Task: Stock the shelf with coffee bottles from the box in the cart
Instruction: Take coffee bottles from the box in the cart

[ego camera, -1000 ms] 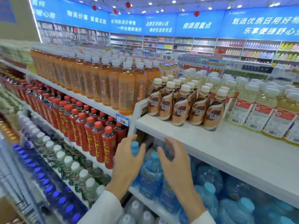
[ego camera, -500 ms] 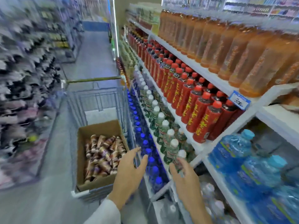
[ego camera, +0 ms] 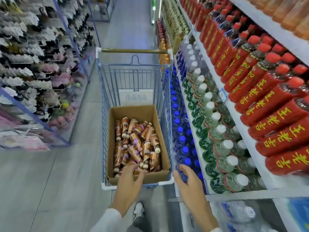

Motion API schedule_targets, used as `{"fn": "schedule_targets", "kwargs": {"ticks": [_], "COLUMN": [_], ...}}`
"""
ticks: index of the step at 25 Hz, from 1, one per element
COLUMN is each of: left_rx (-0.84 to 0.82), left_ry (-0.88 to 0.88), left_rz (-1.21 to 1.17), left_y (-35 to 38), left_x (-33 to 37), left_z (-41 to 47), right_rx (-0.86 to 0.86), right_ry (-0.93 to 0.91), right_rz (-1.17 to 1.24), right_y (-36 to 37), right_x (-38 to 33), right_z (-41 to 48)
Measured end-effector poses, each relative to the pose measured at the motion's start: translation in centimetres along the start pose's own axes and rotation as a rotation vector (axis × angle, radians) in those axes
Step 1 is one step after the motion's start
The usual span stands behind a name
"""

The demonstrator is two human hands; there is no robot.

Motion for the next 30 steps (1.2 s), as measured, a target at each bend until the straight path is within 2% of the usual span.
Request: {"fn": "schedule_targets", "kwargs": {"ticks": [6,8,11,12,15,16,17,20,22,24,30], "left_rx": [-0.025,-0.038,-0.094,-0.106,0.002,0.004,0.01,-0.051,-0.077,-0.104,-0.151], "left_ry": [-0.223,-0.417,-0.776,-0.82,-0.981,-1.007,-0.997,-0.75,-0.647,-0.626,-0.74], "left_rz": [-0.135,-0.35,-0.833,-0.93,-1.136,-1.129,-1.022,-0.221,0.02,0.077,0.039], "left_y": [1.7,3.3,7.1,8.3,11.4,12.5,13.2,13.9,14.5,15.0,15.1], "left_x": [-1.7,-1.6,-1.5,-1.3,-2.5,-3.3,-4.7,-8.5,-9.5,-10.2,-10.9], "left_z": [5.3,7.7,12.5,14.2,18.9,20.3,21.4,23.9,25.0,26.2,27.6], "right_rx": [-0.121,-0.151,-0.213,-0.236,-0.291,-0.3,-0.301,-0.255,-0.227,-0.211,-0.236], "right_ry": [0.102,0.128,0.162,0.167,0.207,0.231,0.255,0.315,0.347,0.374,0.441], "right_rz": [-0.025,-0.019,0.003,0.004,-0.006,-0.004,-0.002,0.016,0.033,0.043,0.037], "right_y": [2.3,2.7,3.1,3.3,4.5,4.9,5.3,6.3,6.8,7.3,8.0], "right_x": [0.2,0.3,0.3,0.4,1.4,1.8,2.1,3.3,3.9,4.3,4.6], "right_z": [3.5,4.9,7.5,8.5,11.3,12.0,12.5,13.8,14.1,14.0,13.2]}}
Point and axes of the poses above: each hand's wrist, its own z-axis towards the middle knuckle, its own y-axis out of the palm, x = y × z, the point moved 6 cm from there along z, towards the middle knuckle
